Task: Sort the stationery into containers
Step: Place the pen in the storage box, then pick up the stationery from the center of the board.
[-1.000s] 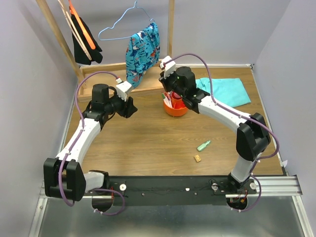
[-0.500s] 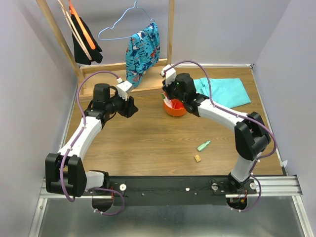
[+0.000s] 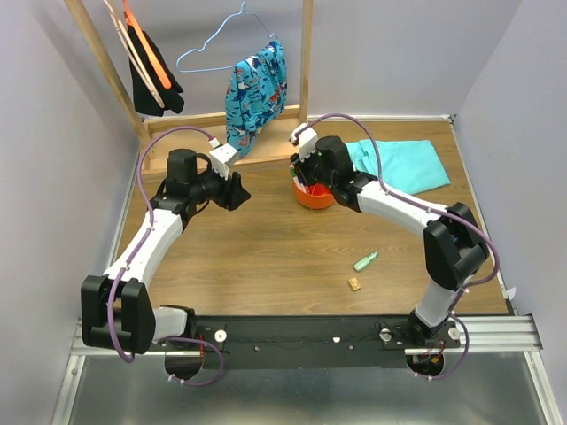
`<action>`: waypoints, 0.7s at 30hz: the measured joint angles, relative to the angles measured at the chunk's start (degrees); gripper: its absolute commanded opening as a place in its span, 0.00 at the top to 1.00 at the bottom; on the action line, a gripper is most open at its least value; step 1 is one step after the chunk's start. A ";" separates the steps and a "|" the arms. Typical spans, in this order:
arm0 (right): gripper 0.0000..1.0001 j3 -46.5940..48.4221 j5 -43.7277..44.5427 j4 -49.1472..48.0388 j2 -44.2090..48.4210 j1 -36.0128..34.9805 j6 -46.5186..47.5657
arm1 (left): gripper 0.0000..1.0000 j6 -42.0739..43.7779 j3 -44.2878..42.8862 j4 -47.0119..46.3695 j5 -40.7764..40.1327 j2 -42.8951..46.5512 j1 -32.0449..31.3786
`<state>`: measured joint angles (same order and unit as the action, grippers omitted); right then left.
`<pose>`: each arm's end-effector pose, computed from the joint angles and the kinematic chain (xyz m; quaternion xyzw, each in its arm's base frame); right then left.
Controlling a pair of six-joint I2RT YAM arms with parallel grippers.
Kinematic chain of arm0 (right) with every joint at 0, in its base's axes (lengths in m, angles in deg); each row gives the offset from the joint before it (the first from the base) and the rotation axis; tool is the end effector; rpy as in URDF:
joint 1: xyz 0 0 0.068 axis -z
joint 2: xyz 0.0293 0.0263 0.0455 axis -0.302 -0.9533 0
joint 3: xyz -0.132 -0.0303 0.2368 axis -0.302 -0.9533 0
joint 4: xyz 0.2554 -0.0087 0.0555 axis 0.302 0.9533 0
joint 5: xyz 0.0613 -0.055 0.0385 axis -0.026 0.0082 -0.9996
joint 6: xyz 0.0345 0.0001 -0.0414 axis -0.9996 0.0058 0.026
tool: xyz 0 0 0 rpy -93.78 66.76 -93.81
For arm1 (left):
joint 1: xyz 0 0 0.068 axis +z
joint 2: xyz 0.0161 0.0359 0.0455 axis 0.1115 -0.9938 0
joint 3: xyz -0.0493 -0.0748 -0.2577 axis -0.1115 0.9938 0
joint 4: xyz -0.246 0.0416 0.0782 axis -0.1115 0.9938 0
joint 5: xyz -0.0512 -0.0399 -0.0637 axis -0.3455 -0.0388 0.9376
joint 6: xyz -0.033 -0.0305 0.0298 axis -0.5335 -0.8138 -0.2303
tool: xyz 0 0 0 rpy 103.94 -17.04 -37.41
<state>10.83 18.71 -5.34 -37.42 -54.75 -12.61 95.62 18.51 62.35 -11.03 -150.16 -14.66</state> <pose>0.3329 0.2513 0.2695 -0.3337 0.7632 0.1146 0.5414 0.2739 -0.0617 0.2838 0.2712 0.7930 -0.2819 0.4671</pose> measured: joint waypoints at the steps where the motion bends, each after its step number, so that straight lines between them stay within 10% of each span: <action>1: 0.48 -0.42 0.00 0.63 0.46 0.00 -0.13 | 0.37 -0.04 0.00 -0.04 0.11 0.07 0.00; 11: 0.45 -4.13 3.80 8.66 10.36 0.28 -1.57 | 0.37 -0.22 0.00 -0.24 1.38 2.12 0.00; 21: 0.43 -10.67 4.35 24.63 22.88 12.02 -25.07 | 0.37 1.57 -1.88 1.79 6.69 2.62 -1.77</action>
<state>0.16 23.06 19.29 -14.53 -42.72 -37.68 97.19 16.63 64.14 -4.34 -147.54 -16.43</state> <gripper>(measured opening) 0.566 0.630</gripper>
